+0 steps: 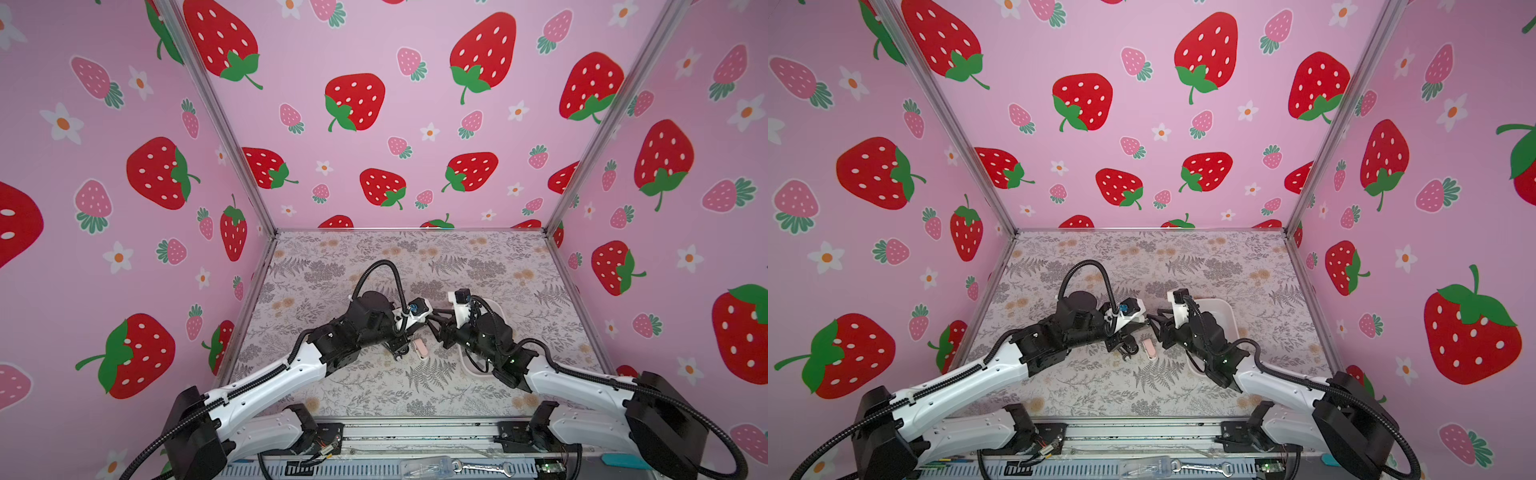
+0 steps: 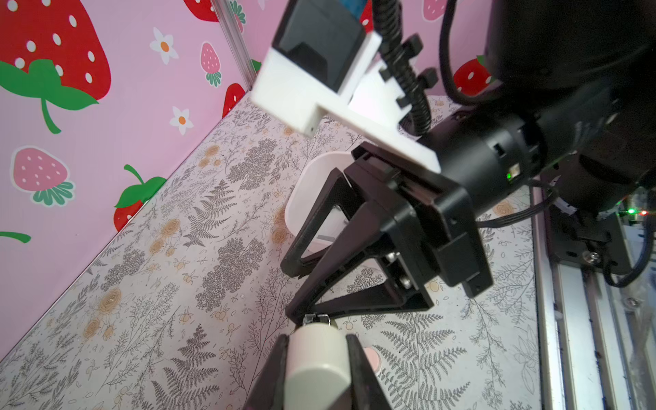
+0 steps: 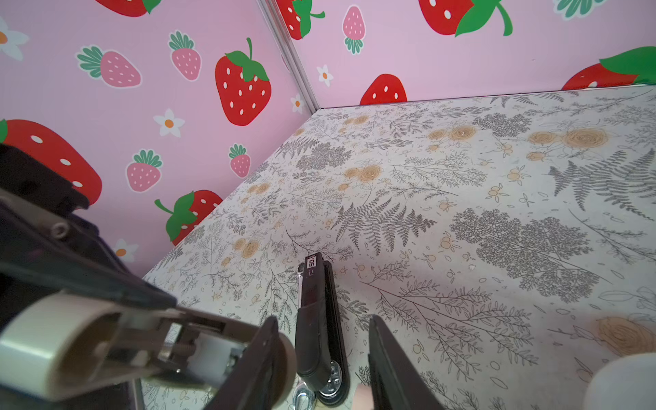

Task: Load the staples into the stapler

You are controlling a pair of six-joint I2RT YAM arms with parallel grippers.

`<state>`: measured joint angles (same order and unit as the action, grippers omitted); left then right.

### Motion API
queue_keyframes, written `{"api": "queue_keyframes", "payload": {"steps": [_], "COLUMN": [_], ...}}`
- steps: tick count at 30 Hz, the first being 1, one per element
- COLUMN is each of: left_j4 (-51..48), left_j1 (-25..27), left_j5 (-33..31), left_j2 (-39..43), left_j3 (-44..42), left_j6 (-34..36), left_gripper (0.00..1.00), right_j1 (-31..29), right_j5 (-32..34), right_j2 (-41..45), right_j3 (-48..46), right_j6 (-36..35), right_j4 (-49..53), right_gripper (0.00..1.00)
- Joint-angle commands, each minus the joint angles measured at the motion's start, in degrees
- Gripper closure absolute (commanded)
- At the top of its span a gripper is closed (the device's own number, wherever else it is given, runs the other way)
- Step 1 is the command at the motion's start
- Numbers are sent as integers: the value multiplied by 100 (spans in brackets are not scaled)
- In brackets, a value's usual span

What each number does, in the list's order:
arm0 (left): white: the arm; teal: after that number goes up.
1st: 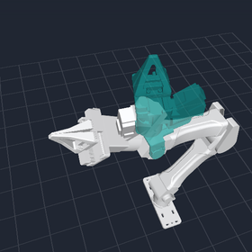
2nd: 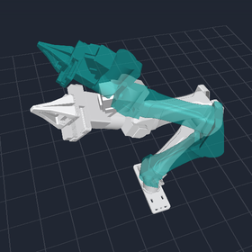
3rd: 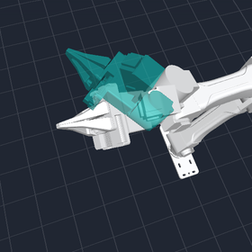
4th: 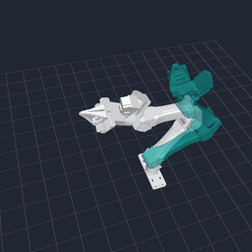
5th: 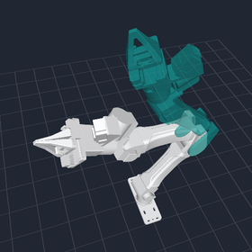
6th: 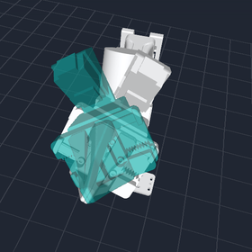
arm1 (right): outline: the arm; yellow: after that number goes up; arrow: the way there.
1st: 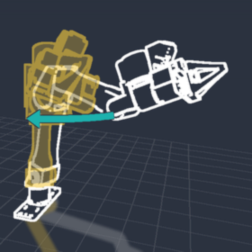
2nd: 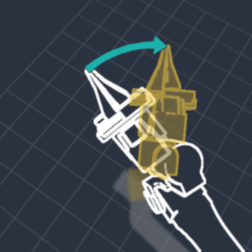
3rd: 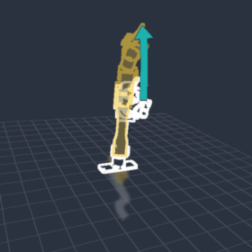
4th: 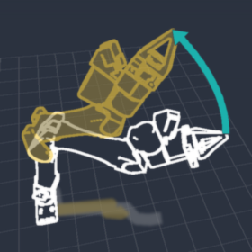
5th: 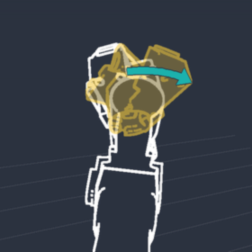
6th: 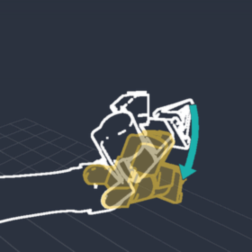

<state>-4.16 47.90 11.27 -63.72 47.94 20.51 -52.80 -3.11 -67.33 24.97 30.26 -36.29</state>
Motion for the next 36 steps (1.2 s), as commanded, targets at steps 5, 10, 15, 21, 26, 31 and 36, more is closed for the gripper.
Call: {"api": "queue_keyframes", "payload": {"steps": [5,10,15,21,26,31,36], "left_j4": [474,487,455,371,295,122,20], "left_j1": [7,0,-1,-80,-355,-646,-665], "left_j5": [279,204,136,46,309,916,1778], "left_j2": [283,295,428,584,634,700,808], "left_j3": [167,134,12,-126,-217,-233,-311], "left_j6": [58,73,67,10,-85,-122,154], "left_gripper": [100,100,100,100,100,100,100], "right_j1": [-173,-268,-253,-219,-179,-180,-187], "right_j5": [-162,-187,388,1555,1148,-125,-1688], "right_j2": [-318,-444,11,709,1146,1976,2301], "right_j3": [-39,25,-110,-625,-912,-1389,-1565], "right_j6": [-60,-112,-647,-1540,-2585,-2968,-3365], "right_j4": [-270,-333,-73,-240,-481,-940,-1084], "right_gripper": [57,58,58,66,53,22,15]}}
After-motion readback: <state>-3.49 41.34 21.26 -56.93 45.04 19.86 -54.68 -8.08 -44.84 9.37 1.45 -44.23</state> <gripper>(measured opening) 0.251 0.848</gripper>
